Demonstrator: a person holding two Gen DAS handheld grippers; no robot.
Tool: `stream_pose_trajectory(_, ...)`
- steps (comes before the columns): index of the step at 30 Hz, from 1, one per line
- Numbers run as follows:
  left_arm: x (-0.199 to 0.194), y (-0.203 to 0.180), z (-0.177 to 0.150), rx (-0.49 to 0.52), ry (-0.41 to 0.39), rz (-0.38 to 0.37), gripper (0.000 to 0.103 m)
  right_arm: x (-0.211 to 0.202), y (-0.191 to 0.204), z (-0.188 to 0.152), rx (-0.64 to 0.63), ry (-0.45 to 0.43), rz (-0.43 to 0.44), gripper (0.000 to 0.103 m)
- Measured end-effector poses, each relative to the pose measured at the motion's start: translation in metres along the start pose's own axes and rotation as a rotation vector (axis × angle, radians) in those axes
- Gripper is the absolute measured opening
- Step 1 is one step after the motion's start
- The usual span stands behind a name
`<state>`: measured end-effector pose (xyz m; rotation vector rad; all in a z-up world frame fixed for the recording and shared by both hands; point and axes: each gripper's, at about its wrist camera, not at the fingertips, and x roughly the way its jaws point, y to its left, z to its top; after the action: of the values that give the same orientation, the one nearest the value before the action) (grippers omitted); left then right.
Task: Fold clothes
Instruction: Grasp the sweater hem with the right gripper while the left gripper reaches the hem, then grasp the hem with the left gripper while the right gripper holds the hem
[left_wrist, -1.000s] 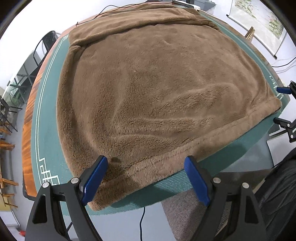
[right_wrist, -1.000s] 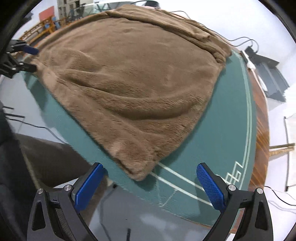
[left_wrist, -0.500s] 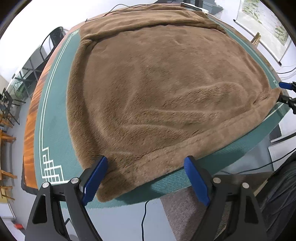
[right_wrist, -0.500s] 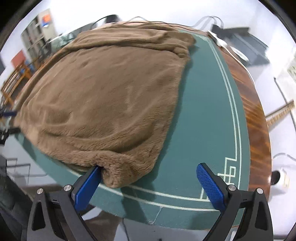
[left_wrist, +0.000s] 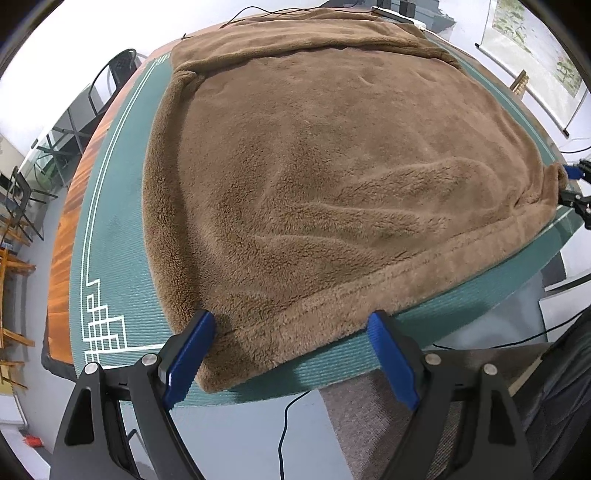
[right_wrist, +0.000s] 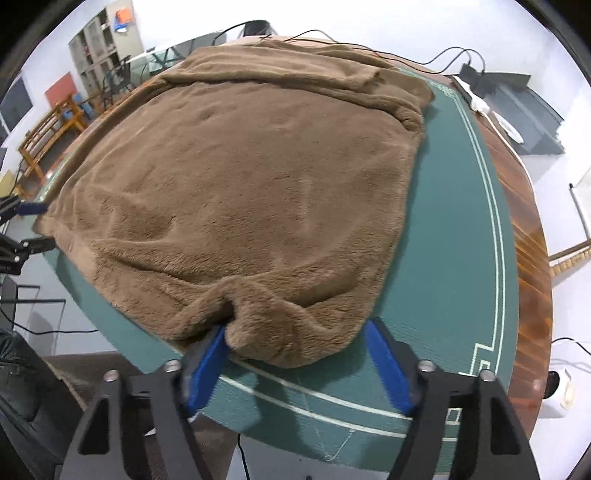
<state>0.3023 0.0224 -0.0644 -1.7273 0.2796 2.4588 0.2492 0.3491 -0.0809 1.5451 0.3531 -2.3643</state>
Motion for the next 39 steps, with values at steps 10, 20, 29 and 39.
stream_pose_trajectory(10, -0.009, 0.006, -0.007, -0.036, -0.013, -0.018, 0.087, -0.005, -0.011, -0.007, 0.110, 0.024, 0.058, 0.046)
stream_pose_trajectory(20, -0.013, -0.002, -0.013, -0.029, -0.019, -0.027, 0.087, -0.007, -0.004, -0.004, 0.138, 0.019, 0.071, 0.049)
stream_pose_trajectory(29, -0.017, -0.001, -0.021, -0.045, -0.021, -0.033, 0.087, -0.006, 0.001, -0.007, 0.157, 0.011, 0.025, 0.059)
stream_pose_trajectory(39, -0.028, 0.003, -0.045, -0.045, -0.037, -0.043, 0.087, -0.016, 0.003, 0.004, 0.093, -0.078, -0.071, 0.022)
